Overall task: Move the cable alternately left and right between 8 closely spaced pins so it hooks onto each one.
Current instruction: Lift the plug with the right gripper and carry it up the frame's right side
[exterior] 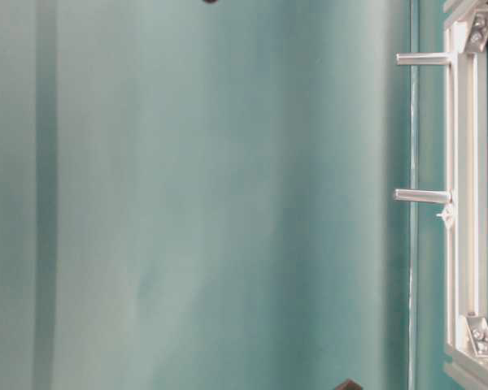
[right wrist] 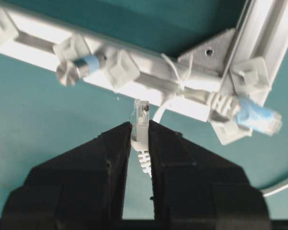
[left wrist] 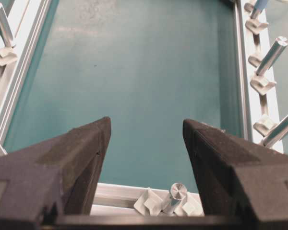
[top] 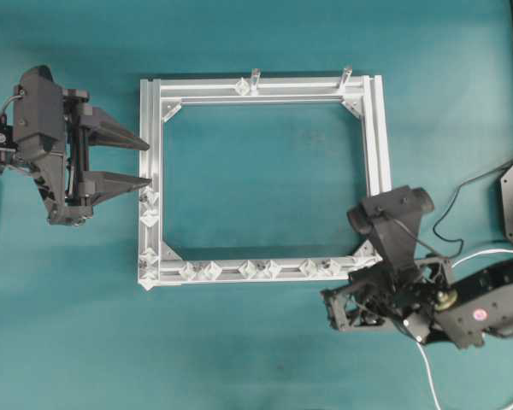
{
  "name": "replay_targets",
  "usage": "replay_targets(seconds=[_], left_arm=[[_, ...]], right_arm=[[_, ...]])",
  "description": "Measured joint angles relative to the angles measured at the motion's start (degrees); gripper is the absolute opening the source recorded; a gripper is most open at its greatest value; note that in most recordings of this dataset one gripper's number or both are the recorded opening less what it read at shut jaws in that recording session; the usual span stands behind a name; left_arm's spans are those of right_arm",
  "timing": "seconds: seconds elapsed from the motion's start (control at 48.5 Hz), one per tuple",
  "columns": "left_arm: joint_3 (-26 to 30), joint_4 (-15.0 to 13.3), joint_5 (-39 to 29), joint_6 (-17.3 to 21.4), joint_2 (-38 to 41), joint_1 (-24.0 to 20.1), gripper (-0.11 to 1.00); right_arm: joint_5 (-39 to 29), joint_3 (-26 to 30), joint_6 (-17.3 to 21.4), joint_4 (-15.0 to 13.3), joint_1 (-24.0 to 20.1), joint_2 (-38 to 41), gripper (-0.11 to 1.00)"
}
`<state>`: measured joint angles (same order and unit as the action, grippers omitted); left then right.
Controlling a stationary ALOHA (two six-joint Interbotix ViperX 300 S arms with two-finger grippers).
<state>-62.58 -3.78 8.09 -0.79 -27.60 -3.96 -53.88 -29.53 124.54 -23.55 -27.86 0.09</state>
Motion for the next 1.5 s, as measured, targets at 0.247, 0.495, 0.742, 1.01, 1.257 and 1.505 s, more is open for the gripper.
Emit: replay_targets(seconds=[0.247,0.495,0.742,1.01,1.257,1.505], left_arm=[[0.0,0.0,0.0,0.0,0.0,0.0,0.63],[0.0,0.0,0.0,0.0,0.0,0.0,0.63],[0.0,0.0,0.0,0.0,-0.1,0.0,0.63],[0.0,0.0,0.0,0.0,-0.1,0.0,0.63],[-0.1,0.0,0.0,0.0,-0.1,0.0,0.63],[-0.1,0.0,0.0,0.0,-0.1,0.0,0.63]], right_arm=[[1.1,-0.7,0.0,-0.1,2.9,0.0,0.14],[2.0,-1.0,0.0,0.0,3.4,0.0,0.14],[2.0,-1.1,0.0,0.0,3.4,-0.1,0.14],[2.3,-2.0,-0.2,0.1,4.2,-0.1,0.14],[3.3,-4.7,-1.8,0.0,8.5,-1.7,0.14],[3.7,-6.6,-5.4,-0.1,13.0,-4.2,0.14]])
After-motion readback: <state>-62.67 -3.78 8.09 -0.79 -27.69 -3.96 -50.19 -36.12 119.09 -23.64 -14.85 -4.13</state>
